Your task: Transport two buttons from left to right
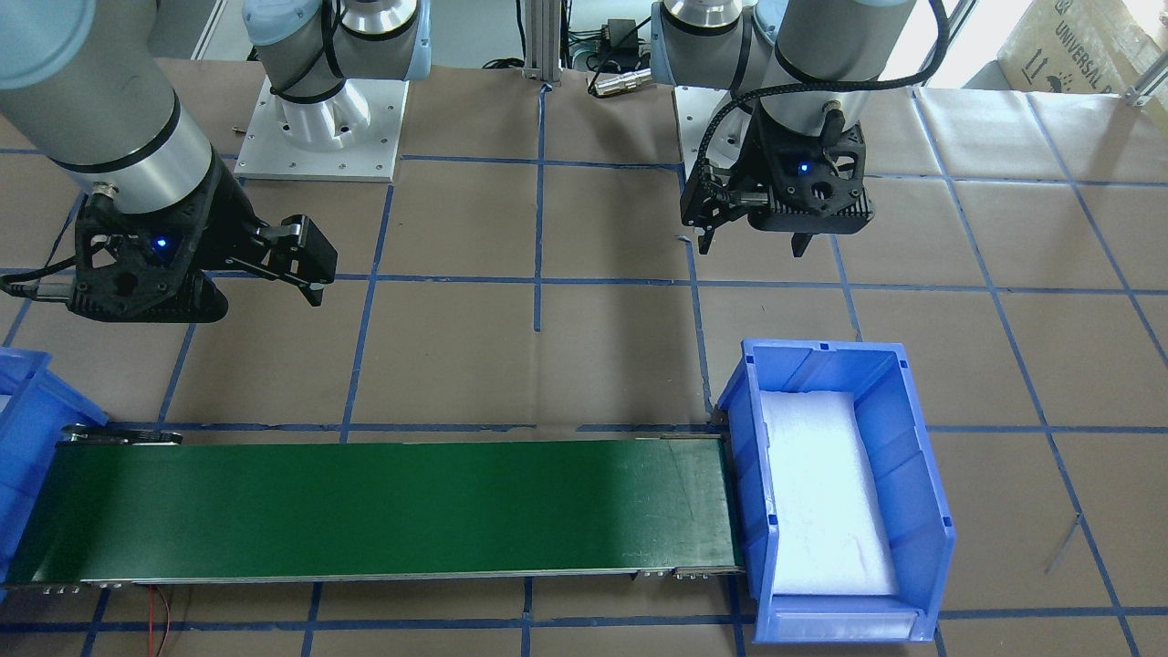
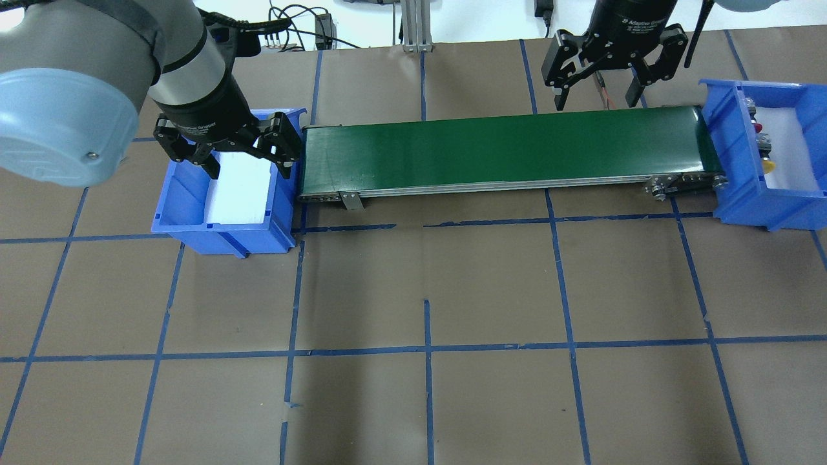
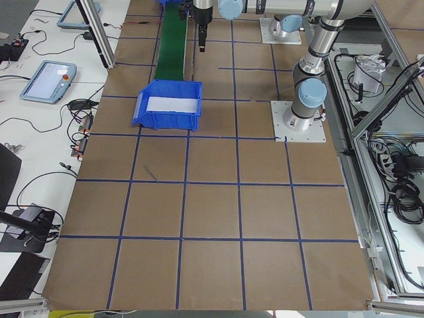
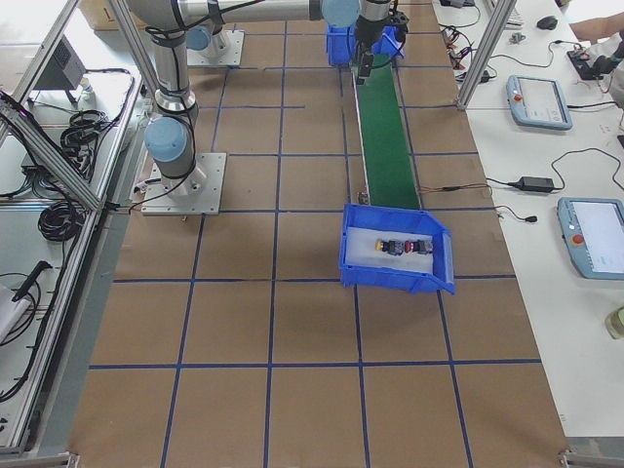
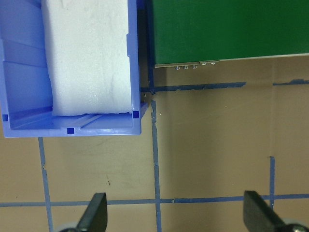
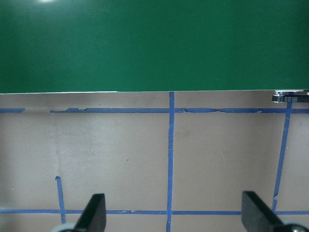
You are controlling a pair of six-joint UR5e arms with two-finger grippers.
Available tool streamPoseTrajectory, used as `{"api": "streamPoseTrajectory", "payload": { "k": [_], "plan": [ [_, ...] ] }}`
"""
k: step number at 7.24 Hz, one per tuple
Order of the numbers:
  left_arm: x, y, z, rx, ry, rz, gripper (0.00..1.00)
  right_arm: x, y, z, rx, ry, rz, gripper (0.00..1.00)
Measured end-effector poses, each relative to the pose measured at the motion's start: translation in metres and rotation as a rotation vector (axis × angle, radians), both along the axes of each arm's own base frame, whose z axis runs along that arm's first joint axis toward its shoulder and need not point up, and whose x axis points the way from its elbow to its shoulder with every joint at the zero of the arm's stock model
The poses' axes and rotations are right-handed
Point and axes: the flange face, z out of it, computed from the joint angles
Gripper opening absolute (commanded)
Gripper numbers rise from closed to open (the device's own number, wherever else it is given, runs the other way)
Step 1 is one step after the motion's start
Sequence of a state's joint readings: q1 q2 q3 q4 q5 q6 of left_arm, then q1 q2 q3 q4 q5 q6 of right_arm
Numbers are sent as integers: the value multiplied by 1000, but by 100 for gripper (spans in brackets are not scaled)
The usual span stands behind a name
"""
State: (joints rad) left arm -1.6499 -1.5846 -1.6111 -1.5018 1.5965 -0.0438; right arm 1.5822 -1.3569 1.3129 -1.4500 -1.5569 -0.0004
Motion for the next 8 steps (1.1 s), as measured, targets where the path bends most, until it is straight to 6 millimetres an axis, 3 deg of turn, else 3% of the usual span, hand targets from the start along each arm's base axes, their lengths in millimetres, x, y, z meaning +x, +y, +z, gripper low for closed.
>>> {"api": "streamPoseTrajectory", "payload": {
  "k": [8],
  "plan": [
    [-2,0,5,-24,28,-2,100,0,1,-3,-9,4,-9,100]
  ]
}}
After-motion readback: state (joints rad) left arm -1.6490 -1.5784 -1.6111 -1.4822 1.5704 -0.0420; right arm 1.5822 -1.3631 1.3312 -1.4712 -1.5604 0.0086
